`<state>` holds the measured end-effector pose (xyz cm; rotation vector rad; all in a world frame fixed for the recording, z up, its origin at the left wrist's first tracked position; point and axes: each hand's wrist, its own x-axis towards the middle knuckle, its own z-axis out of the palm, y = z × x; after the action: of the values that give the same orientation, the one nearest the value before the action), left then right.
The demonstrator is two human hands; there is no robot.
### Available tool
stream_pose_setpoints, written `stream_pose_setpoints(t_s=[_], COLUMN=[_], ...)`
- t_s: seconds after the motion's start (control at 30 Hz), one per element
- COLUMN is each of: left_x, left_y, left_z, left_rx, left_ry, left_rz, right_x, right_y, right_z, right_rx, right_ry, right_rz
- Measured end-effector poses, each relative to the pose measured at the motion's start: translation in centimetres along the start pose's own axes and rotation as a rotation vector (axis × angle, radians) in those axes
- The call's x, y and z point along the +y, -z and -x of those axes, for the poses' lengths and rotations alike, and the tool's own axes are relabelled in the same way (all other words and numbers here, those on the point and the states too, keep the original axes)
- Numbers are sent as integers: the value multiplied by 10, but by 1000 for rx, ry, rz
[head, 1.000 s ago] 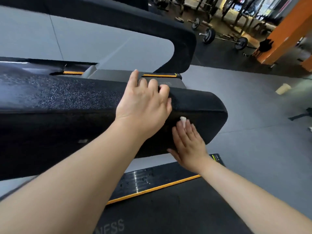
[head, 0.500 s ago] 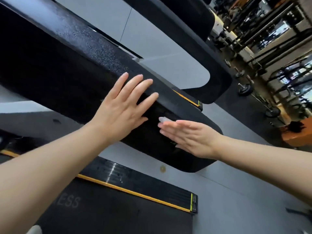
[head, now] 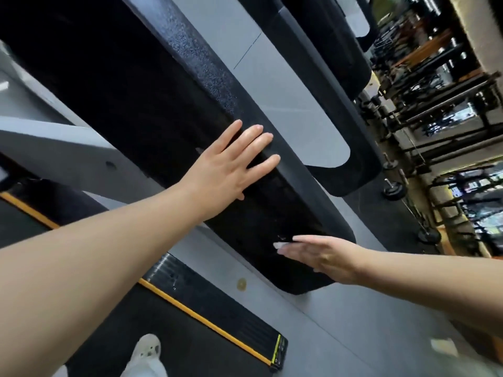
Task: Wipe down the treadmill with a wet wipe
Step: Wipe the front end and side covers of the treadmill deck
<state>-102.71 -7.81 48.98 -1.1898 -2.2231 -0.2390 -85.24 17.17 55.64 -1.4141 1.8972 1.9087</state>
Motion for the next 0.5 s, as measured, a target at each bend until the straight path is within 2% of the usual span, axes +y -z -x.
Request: stream_pose_setpoints(t_s=[0.03,0.07,0.1,0.13,0.2,0.23,0.3,0.4,0.43,0.5], left_x=[0,0,1,2,8,12,18,33,39,48], left_y=[1,1,2,2,4,7,11,21,26,38], left_z=[0,0,1,2,3,2,2,11,16,22], left_rx=[-5,-16,-33,-51,-53,-29,67,246,247,102], left_ry=[14,28,41,58,103,130,193,371,490,716], left_rz=[-5,-15,-31,-59,-87,-35,181,623,848,1302], right_x=[0,-1,-2,5,12,14,22,40,43,49], right_y=[-6,-2,-5,0,10,14,18,27,29,34], right_z=[-5,-17,-30,-42,-56,-59,-57,-52,-51,-51], right_rx=[-17,-3,49,36,-8,29,210,325,365,490], right_ry=[111,245,264,159,166,167,151,-8,-129,-439], right_rz=[-184,-223,-311,-424,-628,-707,-798,-1011,-1149,-1393])
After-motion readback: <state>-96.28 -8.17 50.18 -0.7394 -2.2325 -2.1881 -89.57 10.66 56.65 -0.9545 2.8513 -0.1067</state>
